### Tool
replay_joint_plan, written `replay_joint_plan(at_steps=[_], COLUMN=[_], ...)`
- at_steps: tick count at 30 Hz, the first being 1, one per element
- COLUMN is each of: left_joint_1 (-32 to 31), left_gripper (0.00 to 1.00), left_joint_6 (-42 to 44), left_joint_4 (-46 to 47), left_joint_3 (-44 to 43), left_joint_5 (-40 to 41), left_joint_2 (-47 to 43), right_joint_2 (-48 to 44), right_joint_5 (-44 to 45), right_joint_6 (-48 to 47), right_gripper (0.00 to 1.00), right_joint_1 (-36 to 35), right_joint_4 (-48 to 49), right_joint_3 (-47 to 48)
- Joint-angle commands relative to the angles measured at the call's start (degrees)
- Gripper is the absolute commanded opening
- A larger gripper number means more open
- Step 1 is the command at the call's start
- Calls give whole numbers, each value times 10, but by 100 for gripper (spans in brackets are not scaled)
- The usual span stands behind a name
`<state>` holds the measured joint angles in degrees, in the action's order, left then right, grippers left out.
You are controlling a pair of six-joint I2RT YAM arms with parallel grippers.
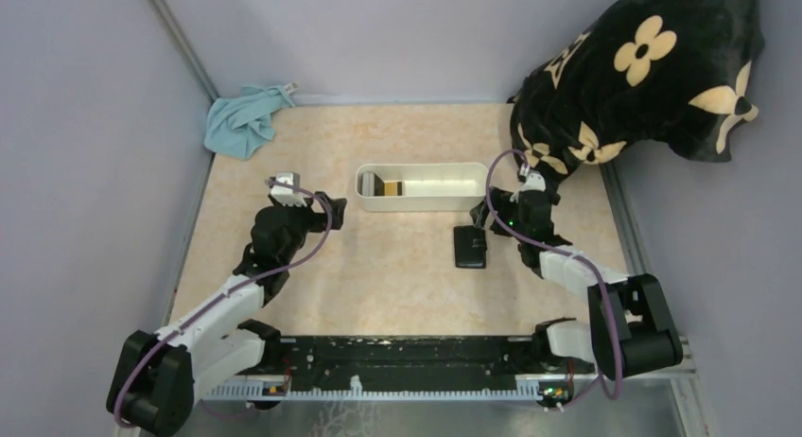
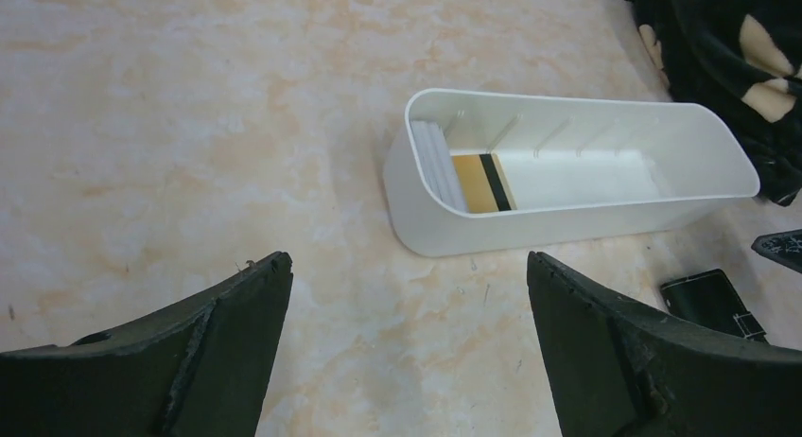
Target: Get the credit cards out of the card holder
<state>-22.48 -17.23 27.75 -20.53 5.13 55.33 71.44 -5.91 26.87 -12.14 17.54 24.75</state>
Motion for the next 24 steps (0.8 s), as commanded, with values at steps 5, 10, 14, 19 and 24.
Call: replay_joint_plan(at_steps=[5,10,14,19,24], left_joint_1=[-9,-10,-10,-10,-11], left_gripper=[99,99,99,99,99], left_joint_6=[-8,-12,-39,-34,-45], left_joint_4=[-44,-14,-28,37,106], left_joint_3=[26,40,28,37,57], left_joint_5=[87,117,141,136,71], left_joint_2=[5,52,77,122,142], right_joint_2=[-18,-52,-105,-153,-136], right_joint_5=[46,64,89,109,121], right_joint_6=[-17,-19,-31,-31,4], right_gripper=[79,78,83,99,83], right_joint_1=[-17,-19,-20,-36,-75], right_joint_4=[-82,-125,-166,-207,-227], right_joint_3=[53,55,44,45,43])
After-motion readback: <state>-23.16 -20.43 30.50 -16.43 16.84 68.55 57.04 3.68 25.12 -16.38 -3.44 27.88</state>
